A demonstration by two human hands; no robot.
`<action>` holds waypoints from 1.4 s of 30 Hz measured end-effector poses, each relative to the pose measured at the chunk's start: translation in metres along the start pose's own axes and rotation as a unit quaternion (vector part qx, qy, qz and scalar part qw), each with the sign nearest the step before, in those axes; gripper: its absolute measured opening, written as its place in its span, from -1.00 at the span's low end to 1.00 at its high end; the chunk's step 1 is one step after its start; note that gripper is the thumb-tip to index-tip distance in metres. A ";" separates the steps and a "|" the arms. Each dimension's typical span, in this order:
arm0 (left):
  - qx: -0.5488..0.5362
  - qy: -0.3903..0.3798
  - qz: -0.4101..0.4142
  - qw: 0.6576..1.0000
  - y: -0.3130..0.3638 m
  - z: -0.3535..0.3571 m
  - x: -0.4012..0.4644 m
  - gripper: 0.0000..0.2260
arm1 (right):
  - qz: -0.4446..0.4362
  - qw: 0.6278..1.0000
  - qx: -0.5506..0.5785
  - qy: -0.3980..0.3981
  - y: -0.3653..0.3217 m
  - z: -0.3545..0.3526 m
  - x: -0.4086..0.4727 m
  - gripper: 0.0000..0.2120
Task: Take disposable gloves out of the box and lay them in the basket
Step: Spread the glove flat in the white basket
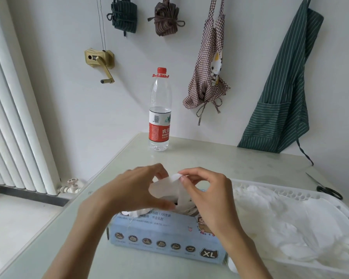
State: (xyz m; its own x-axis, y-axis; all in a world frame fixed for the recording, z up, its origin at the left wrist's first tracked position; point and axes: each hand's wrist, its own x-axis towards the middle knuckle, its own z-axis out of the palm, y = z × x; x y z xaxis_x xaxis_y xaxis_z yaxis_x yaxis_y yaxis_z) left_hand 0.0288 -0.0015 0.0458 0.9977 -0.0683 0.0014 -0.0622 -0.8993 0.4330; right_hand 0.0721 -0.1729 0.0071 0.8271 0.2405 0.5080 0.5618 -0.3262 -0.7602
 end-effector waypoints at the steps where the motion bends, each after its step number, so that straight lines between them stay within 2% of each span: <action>1: 0.017 0.025 -0.005 1.000 -0.001 0.001 0.002 -0.66 | -0.006 1.000 0.003 0.005 -0.001 -0.002 0.000 -0.90; 3: -0.003 0.095 -0.003 0.996 -0.005 -0.002 0.004 -0.86 | -0.010 1.000 -0.009 -0.018 -0.001 -0.006 0.002 -0.91; 5: -0.060 0.142 0.008 0.988 -0.010 -0.007 0.006 -0.88 | 0.016 0.994 -0.055 -0.095 0.002 -0.011 0.003 -0.76; 7: -0.125 0.151 0.022 0.980 -0.013 -0.009 0.006 -0.89 | 0.021 0.979 -0.129 -0.158 0.007 -0.013 0.003 -0.64; 9: -0.157 0.154 0.023 0.975 -0.017 -0.008 0.007 -0.93 | 0.009 0.975 -0.156 -0.155 0.008 -0.015 0.004 -0.79; 11: -0.172 0.156 0.024 0.972 -0.026 -0.008 0.009 -0.92 | 0.029 0.985 -0.099 -0.141 0.007 -0.022 0.007 -0.94; 15: -0.179 0.085 0.056 0.978 -0.040 -0.011 0.006 -0.84 | 0.061 0.982 0.029 -0.174 0.004 -0.045 0.014 -0.96; 18: -0.206 0.047 0.089 0.973 -0.041 -0.012 0.003 -0.85 | 0.080 0.973 0.102 -0.190 0.002 -0.056 0.014 -0.96; 20: -0.222 0.051 0.090 0.969 -0.043 -0.011 0.003 -0.85 | 0.085 0.971 0.137 -0.177 0.001 -0.060 0.015 -0.94; 23: -0.223 0.066 0.084 0.969 -0.046 -0.009 0.005 -0.86 | 0.077 0.973 0.165 -0.139 -0.003 -0.062 0.017 -0.81; 27: -0.215 0.061 0.088 0.971 -0.045 -0.004 0.010 -0.90 | 0.050 0.986 0.144 -0.065 -0.006 -0.061 0.017 -0.67; 31: -0.268 0.092 0.096 0.954 -0.034 0.003 0.014 -0.85 | 0.031 0.993 0.117 0.008 -0.004 -0.063 0.016 -0.51; 35: -0.289 0.148 0.126 0.937 -0.021 0.006 0.014 -0.84 | 0.034 0.989 0.138 0.041 -0.007 -0.079 0.017 -0.72; 38: -0.304 0.156 0.148 0.928 -0.005 -0.001 0.015 -0.80 | 0.058 0.978 0.185 0.079 -0.016 -0.097 0.015 -0.89; 42: -0.292 0.144 0.163 0.931 0.015 -0.008 0.023 -0.54 | 0.059 0.970 0.207 0.113 -0.022 -0.122 0.012 -0.89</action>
State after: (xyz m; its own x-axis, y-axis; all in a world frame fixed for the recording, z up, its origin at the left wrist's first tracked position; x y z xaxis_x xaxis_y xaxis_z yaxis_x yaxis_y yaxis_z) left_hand 0.0506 -0.0132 0.0598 0.8999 -0.1013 0.4241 -0.4208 -0.4568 0.7837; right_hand 0.0720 -0.2749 0.0793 0.8940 0.0022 0.4481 0.4470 0.0671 -0.8920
